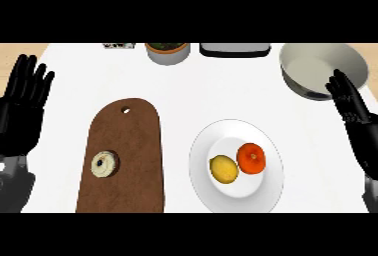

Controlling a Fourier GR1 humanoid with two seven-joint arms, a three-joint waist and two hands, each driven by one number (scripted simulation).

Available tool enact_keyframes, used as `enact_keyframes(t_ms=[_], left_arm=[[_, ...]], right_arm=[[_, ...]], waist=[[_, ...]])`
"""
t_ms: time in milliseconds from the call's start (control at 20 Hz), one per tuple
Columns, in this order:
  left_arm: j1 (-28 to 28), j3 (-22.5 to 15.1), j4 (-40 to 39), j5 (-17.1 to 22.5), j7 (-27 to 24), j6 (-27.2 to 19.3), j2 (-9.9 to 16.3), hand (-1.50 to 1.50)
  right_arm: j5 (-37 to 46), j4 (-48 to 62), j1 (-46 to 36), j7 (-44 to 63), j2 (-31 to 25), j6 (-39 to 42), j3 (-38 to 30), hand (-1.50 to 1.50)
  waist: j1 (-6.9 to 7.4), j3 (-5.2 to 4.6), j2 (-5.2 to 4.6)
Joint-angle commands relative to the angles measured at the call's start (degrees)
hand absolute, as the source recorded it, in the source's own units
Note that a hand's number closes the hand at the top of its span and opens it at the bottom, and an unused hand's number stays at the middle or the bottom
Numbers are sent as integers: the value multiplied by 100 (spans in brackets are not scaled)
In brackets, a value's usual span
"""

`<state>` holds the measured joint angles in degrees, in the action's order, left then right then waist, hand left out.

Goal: Pick the lemon from the plate and place it in the bowl

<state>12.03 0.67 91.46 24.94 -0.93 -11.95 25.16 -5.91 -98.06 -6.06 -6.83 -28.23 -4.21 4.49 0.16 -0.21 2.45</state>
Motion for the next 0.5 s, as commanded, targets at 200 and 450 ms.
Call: enact_keyframes(t_ms=[200,450], left_arm=[[290,-458,-27,-714,4,133,398,0],[378,-1015,-187,-1318,351,-127,331,0]], right_arm=[[-1472,290,-695,-282,643,2461,1629,150],[-1817,1932,-1392,-944,844,3144,1254,-150]], waist=[[982,136,-592],[728,96,-577]])
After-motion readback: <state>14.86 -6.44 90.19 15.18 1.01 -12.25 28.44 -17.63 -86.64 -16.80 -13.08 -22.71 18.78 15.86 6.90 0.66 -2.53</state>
